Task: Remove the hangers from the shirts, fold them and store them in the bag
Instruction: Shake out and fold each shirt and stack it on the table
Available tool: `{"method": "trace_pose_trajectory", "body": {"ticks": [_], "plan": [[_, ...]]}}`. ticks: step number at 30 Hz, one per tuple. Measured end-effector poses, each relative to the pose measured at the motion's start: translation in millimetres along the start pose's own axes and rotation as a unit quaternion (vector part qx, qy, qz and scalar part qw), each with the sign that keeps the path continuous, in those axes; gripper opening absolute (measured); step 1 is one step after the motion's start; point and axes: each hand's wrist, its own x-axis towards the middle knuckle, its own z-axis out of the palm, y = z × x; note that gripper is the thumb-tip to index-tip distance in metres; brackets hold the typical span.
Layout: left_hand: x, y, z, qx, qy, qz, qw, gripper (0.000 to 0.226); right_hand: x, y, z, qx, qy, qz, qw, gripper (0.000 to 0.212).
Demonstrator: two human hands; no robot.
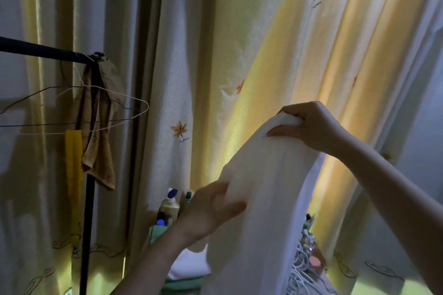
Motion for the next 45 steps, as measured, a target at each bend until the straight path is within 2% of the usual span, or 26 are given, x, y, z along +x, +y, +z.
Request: {"method": "trace_pose_trajectory", "body": {"ticks": [2, 6, 9, 11, 14, 15, 18, 21, 26, 28, 32, 34, 36, 37, 39, 40, 41, 43, 44, 45], "plan": [[-7.8, -16.2, 10.4, 0.027, -0.011, -0.005, 1.0, 0.023, -0.8, 4.4, -5.2, 0.008, 0.021, 0.016, 1.0, 0.019], [-26.3, -43.5, 20.8, -0.061, -0.038, -0.024, 0.997, 0.024, -3.2, 9.5, -15.6, 0.011, 0.013, 0.025, 1.0, 0.018], [-35.3, -49.8, 11.2, -0.035, 0.019, -0.018, 0.999, 0.015, -7.7, 15.6, -23.9, 0.013, 0.003, 0.031, 0.999, 0.015], [-36.4, -44.9, -4.4, 0.0, 0.072, 0.019, 0.997, 0.013, -12.6, 23.6, -28.9, 0.009, 0.015, 0.042, 0.999, 0.014], [-34.5, -46.5, -26.8, -0.01, 0.137, 0.055, 0.989, 0.045, -22.4, 34.9, -31.9, 0.005, 0.017, 0.048, 0.999, 0.007], [-33.3, -46.8, -32.4, -0.019, 0.162, 0.054, 0.985, 0.046, -25.4, 38.3, -31.9, 0.006, 0.016, 0.05, 0.999, 0.005], [-28.8, -41.0, -41.4, -0.022, 0.196, 0.061, 0.978, 0.011, -30.3, 46.7, -32.7, -0.01, 0.025, 0.053, 0.998, 0.013], [-25.4, -30.5, -49.9, -0.023, 0.219, 0.079, 0.972, 0.005, -34.5, 54.0, -30.2, -0.017, 0.044, 0.072, 0.996, 0.02], [-23.0, -9.9, -51.7, -0.081, 0.225, 0.065, 0.969, 0.032, -44.7, 61.2, -17.4, 0.001, 0.092, 0.091, 0.992, 0.016], [-26.0, -0.1, -56.2, -0.095, 0.225, 0.054, 0.968, 0.038, -47.8, 64.0, -11.1, -0.003, 0.08, 0.101, 0.992, 0.015], [-33.3, 20.5, -78.7, -0.171, 0.104, -0.003, 0.98, 0.05, -50.7, 67.8, -1.5, 0.01, 0.077, 0.113, 0.991, 0.016], [-28.2, 17.8, -88.2, -0.28, 0.076, -0.047, 0.956, 0.048, -48.8, 66.0, 2.3, 0.025, 0.076, 0.115, 0.99, 0.015], [-25.7, 9.8, -88.7, -0.461, -0.009, -0.042, 0.886, 0.024, -45.2, 62.0, 5.7, 0.032, 0.08, 0.116, 0.989, 0.015], [-28.1, 3.3, -81.0, -0.513, -0.055, -0.059, 0.854, 0.036, -43.1, 59.8, 7.7, 0.035, 0.084, 0.115, 0.989, 0.016], [-39.3, -24.6, -61.4, -0.527, -0.048, -0.192, 0.826, 0.067, -39.5, 56.2, 11.2, 0.043, 0.088, 0.109, 0.989, 0.017], [-46.8, -36.6, -48.0, -0.51, -0.028, -0.24, 0.825, 0.072, -38.5, 55.2, 12.8, 0.046, 0.085, 0.106, 0.99, 0.018], [-53.7, -44.7, -37.0, -0.48, -0.045, -0.248, 0.84, 0.071, -37.9, 55.3, 15.1, 0.05, 0.08, 0.106, 0.99, 0.017], [-59.6, -48.3, -20.1, -0.353, -0.098, -0.202, 0.909, 0.058, -39.0, 57.7, 19.7, 0.057, 0.066, 0.111, 0.99, 0.015], [-60.9, -48.0, -15.7, -0.291, -0.087, -0.184, 0.935, 0.054, -39.8, 59.7, 21.3, 0.056, 0.058, 0.115, 0.99, 0.015], [-60.0, -47.8, -14.1, -0.264, -0.064, -0.181, 0.945, 0.052, -40.7, 61.9, 22.2, 0.054, 0.052, 0.118, 0.99, 0.016]]}}
